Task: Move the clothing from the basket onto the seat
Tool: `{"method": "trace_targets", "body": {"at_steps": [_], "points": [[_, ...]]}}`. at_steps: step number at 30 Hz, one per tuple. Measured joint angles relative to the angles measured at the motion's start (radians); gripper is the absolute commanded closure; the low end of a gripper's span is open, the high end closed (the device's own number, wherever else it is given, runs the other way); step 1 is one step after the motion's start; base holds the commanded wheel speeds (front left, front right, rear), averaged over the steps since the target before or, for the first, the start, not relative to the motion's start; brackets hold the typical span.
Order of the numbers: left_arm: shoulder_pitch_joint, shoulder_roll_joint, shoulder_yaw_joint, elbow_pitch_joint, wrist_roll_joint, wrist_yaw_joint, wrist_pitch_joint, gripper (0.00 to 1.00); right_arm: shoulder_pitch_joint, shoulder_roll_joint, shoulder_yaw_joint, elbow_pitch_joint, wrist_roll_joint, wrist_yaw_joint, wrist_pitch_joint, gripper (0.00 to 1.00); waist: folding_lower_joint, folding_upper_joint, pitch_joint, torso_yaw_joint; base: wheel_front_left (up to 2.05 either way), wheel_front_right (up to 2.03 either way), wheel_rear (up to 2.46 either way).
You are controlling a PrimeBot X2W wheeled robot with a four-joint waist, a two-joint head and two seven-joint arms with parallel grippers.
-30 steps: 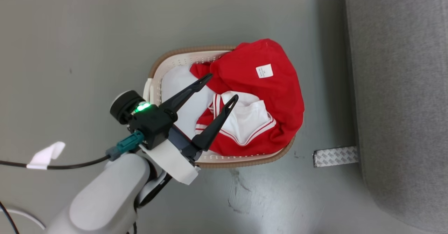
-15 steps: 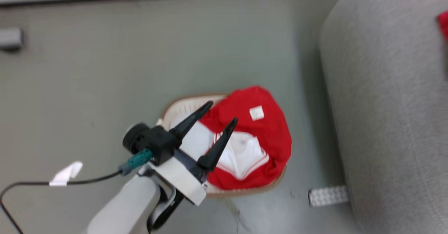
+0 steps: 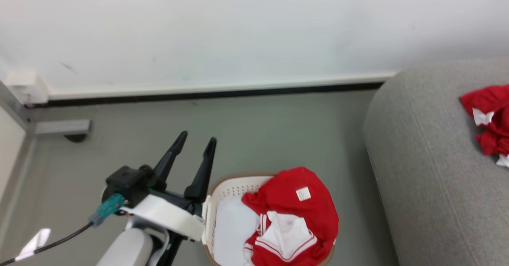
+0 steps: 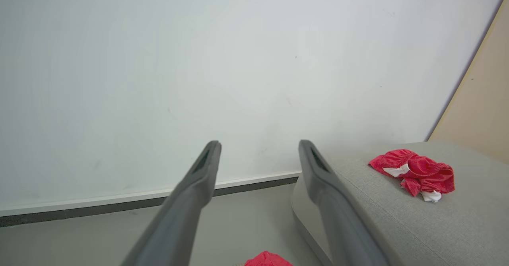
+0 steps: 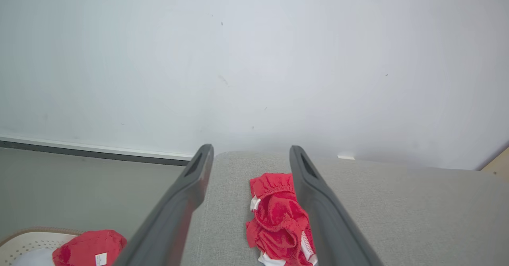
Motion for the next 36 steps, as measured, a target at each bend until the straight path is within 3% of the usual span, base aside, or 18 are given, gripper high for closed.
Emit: {"method": "trace_targets", "body": {"at_steps": [6,12,17,24,36], "points": [[0.087,-0.004,0.116,0.0,0.017,0.019,0.0,0.0,0.137,0.103,-0.057,-0.082,-0.032,0.0,-0.14,0.0,0.0,0.0,-0.084,0.043,0.0,0.0,0.0],[0.156,-0.01,0.217,0.012,0.056,0.033,0.0,0.0,0.269,0.292,-0.041,-0.144,-0.117,0.0,-0.266,0.0,0.0001,0.0,-0.113,0.07,0.0,0.0,0.0],[0.204,-0.052,0.279,0.048,0.101,0.025,0.0,0.0,0.374,0.435,-0.007,-0.144,-0.169,0.0,-0.412,0.0,0.0003,0.0,-0.114,0.074,0.0,0.0,0.0],[0.249,-0.112,0.369,0.061,0.172,-0.016,0.0,0.0,0.444,0.508,0.083,-0.054,-0.247,0.0,-0.612,0.0,0.0003,0.0,-0.108,0.071,0.0,0.0,0.0],[0.301,-0.18,0.428,0.042,0.265,-0.058,0.0,0.0,0.417,0.568,0.098,-0.011,-0.312,0.0,-0.635,0.0,0.0004,0.0,-0.096,0.055,0.0,0.0,0.0]]}}
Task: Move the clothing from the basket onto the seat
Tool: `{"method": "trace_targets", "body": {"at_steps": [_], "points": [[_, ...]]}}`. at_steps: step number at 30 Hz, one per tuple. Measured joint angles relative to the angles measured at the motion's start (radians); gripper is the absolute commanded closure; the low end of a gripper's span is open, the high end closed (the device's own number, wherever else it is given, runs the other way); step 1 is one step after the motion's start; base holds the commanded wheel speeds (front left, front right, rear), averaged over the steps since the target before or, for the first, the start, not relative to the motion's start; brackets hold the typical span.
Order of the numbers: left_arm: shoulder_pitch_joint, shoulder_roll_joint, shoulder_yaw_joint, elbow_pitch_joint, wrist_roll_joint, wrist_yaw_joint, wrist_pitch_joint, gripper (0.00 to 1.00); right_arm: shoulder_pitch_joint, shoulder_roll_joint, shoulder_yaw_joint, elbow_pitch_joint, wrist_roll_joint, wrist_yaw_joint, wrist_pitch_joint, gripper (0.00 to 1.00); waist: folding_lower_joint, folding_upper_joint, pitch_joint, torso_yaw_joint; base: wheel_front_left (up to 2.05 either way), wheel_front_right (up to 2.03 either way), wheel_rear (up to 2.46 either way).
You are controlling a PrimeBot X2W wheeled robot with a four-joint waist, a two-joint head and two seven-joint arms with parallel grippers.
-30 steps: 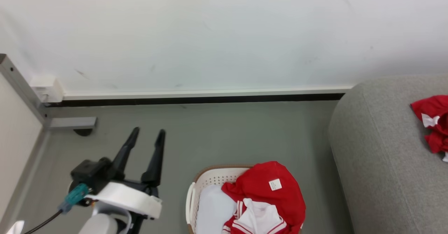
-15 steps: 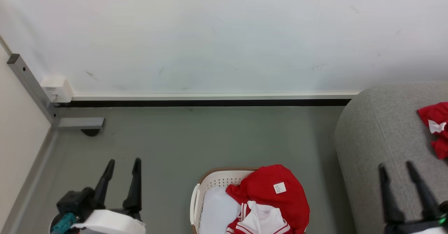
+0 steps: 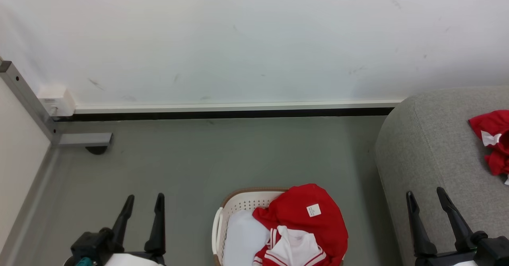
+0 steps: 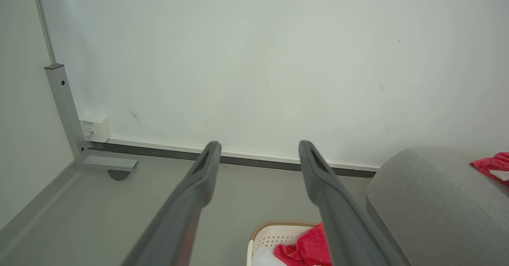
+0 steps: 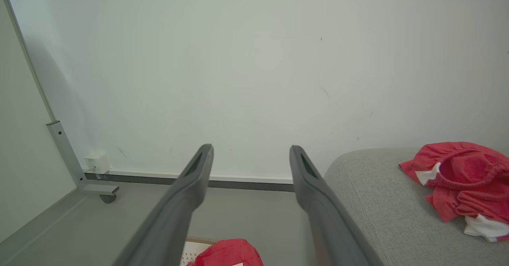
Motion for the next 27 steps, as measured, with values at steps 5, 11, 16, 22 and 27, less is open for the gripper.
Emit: {"method": "trace_targets", "body": {"at_steps": [5,11,16,22,27], "points": [[-0.002,-0.009,-0.001,0.002,0.015,-0.006,0.0,0.0,-0.006,-0.001,0.0,0.0,-0.009,0.0,0.0,0.0,0.0,0.0,0.002,0.002,0.0,0.0,0.0],[-0.005,-0.014,0.003,0.002,0.019,-0.009,0.0,0.0,-0.01,-0.001,0.004,-0.001,-0.014,0.0,0.0,0.0,0.0,-0.0001,0.004,-0.001,0.0,0.0,0.0],[-0.005,-0.016,0.002,0.007,0.019,-0.01,0.0,0.0,-0.015,-0.003,0.009,-0.007,-0.014,0.0,0.0,0.0,0.0,0.0,0.007,-0.006,0.0,0.0,0.0],[-0.014,-0.017,-0.014,0.011,0.017,-0.01,0.0,0.0,-0.028,-0.012,0.009,-0.015,-0.017,0.0,0.0,0.0,0.0,0.0,0.016,-0.019,0.0,0.0,0.0],[-0.071,-0.003,-0.076,0.005,0.016,-0.012,0.0,0.0,-0.086,-0.033,0.007,-0.038,-0.029,0.0,0.0,0.0,0.0,0.0,0.053,-0.037,0.0,0.0,0.0]]}}
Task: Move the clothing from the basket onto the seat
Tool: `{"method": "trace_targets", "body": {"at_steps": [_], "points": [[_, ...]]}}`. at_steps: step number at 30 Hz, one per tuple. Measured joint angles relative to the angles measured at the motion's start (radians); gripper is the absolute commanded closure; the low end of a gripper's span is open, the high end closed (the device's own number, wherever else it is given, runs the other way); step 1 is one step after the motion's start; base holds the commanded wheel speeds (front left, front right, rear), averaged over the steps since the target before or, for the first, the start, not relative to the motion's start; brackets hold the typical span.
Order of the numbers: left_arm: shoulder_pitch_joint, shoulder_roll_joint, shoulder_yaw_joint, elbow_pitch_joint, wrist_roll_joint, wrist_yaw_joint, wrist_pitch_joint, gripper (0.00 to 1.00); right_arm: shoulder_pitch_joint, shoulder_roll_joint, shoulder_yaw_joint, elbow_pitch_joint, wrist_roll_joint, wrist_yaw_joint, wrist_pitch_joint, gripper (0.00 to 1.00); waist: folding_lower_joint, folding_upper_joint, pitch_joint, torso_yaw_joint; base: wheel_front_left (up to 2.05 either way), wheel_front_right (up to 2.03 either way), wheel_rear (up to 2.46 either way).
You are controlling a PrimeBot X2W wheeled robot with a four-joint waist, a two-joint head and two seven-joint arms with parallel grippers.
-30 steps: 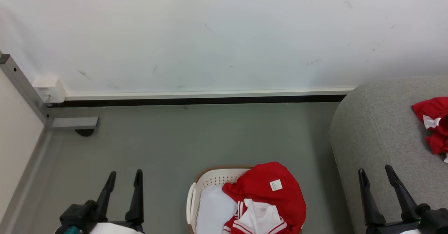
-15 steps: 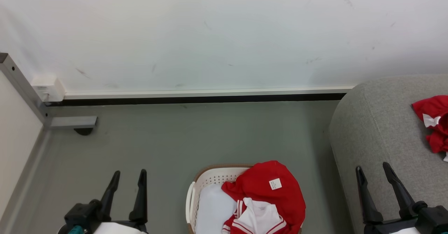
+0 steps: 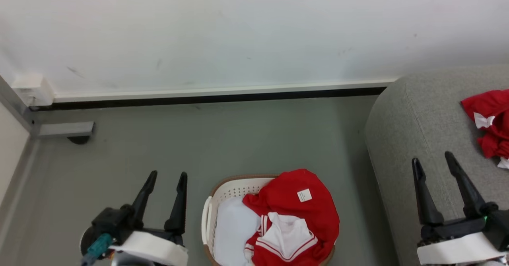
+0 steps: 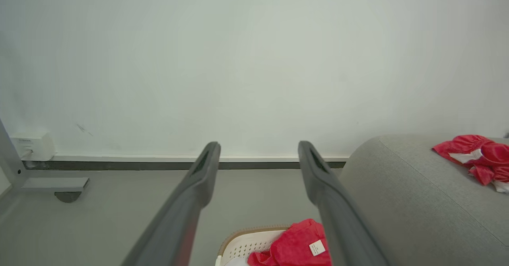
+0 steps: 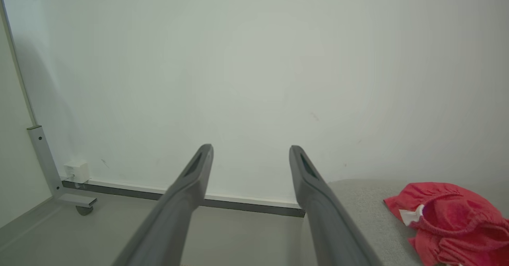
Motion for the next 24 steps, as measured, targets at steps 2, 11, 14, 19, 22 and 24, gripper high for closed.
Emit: {"method": "trace_targets", "body": {"at_steps": [2,11,14,19,22,24], "points": [[-0.032,0.014,-0.028,0.0,-0.006,0.0,0.0,0.0,-0.029,0.0,-0.006,-0.015,-0.01,0.0,0.0,0.0,0.0,0.0,0.025,-0.009,0.0,0.0,0.0],[-0.22,0.099,-0.199,0.086,-0.011,-0.001,0.0,0.0,-0.165,0.056,-0.073,-0.131,-0.023,0.0,-0.002,0.0,0.0001,0.0,0.198,-0.074,0.0,0.0,0.0],[-0.297,0.132,-0.257,0.127,-0.01,-0.001,0.013,0.0,-0.196,0.08,-0.08,-0.165,-0.03,0.0,-0.002,0.0,0.0002,-0.0001,0.268,-0.102,0.0,0.0,0.0],[-0.412,0.17,-0.365,0.201,-0.016,-0.001,0.063,0.0,-0.211,0.097,-0.088,-0.199,-0.023,0.0,-0.002,0.0,0.0003,0.0,0.382,-0.149,0.0,0.0,0.0],[-0.474,0.196,-0.419,0.269,-0.035,-0.001,0.104,0.0,-0.231,0.1,-0.088,-0.213,0.008,0.0,-0.002,0.0,0.0004,0.0,0.445,-0.178,0.0,0.0,0.0],[-0.506,0.214,-0.449,0.315,-0.046,-0.001,0.123,0.0,-0.246,0.1,-0.08,-0.221,0.038,0.0,-0.002,0.0,0.0004,0.0,0.482,-0.202,0.0,0.0,0.0]]}}
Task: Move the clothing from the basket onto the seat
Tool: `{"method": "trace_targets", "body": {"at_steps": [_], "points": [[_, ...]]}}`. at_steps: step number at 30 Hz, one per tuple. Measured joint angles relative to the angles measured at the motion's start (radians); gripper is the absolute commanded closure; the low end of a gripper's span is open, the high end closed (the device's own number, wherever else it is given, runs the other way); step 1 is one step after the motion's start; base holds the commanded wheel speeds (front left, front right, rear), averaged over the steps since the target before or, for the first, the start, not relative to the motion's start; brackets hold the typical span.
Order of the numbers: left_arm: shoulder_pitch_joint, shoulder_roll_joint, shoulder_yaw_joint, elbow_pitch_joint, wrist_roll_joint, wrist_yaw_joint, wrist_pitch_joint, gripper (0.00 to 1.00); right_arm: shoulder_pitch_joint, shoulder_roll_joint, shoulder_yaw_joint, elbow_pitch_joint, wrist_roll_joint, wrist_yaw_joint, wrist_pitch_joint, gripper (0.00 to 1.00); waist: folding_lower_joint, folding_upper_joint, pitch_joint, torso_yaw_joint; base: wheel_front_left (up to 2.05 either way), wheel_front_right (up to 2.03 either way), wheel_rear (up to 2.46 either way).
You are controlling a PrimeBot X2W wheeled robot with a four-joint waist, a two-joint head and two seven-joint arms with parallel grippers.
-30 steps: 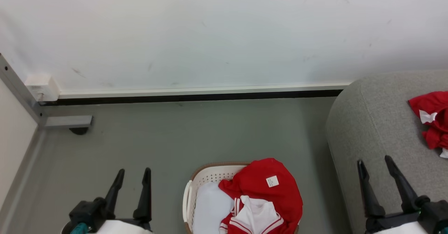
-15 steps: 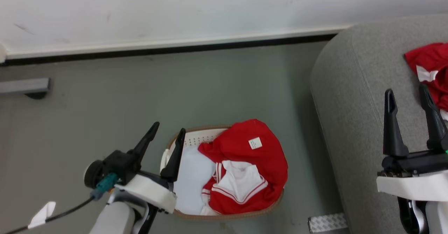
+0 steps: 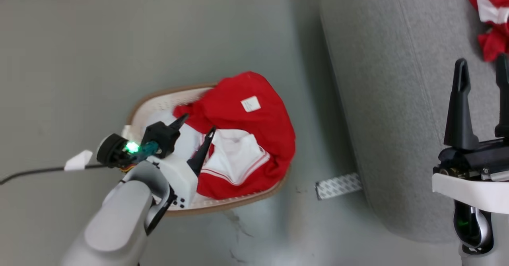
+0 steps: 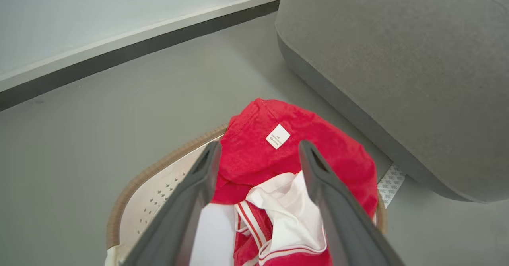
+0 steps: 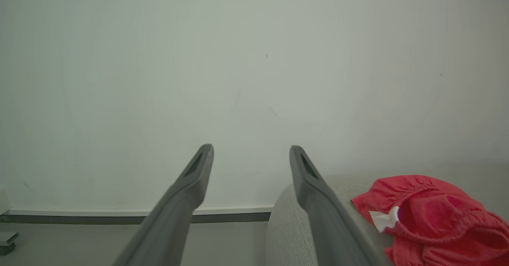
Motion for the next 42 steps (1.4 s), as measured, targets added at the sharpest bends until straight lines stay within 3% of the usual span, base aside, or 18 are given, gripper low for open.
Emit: {"method": "trace_targets", "body": {"at_steps": [8,18,29,34,36,37,42], "points": [[-0.104,0.038,-0.13,0.181,-0.059,0.0,0.065,0.0,-0.022,0.0,0.0,-0.043,0.072,0.0,0.0,0.0,-0.0001,0.0,0.117,-0.107,0.0,0.0,0.0],[-0.235,0.083,-0.192,0.397,-0.085,0.0,0.12,0.0,-0.031,0.0,-0.003,-0.081,0.143,0.0,0.0,0.0,-0.0002,-0.0001,0.238,-0.221,0.0,0.0,0.0],[-0.333,0.069,-0.272,0.593,-0.083,0.0,0.192,0.0,-0.01,0.001,-0.008,-0.098,0.151,0.0,0.0,0.0,-0.0003,0.0,0.309,-0.232,0.0,0.0,0.0],[-0.332,0.049,-0.323,0.611,-0.1,0.0,0.24,0.0,-0.014,0.001,0.004,-0.087,0.15,0.0,0.0,0.0,-0.0003,0.0,0.307,-0.231,0.0,0.0,0.0],[-0.332,0.05,-0.347,0.604,-0.128,0.0,0.247,0.58,-0.016,0.001,0.013,-0.086,0.147,0.0,0.0,0.0,-0.0003,0.0,0.306,-0.23,0.0,0.0,0.0],[-0.331,0.053,-0.365,0.593,-0.151,0.0,0.246,1.0,-0.018,0.001,0.018,-0.083,0.14,0.0,0.0,0.0,-0.0003,-0.0001,0.306,-0.229,0.0,0.0,0.0],[-0.331,0.076,-0.411,0.566,-0.203,0.0,0.222,1.0,-0.032,0.001,0.025,-0.07,0.137,0.0,0.0,0.0,-0.0004,0.0,0.298,-0.23,0.0,0.0,0.0]]}}
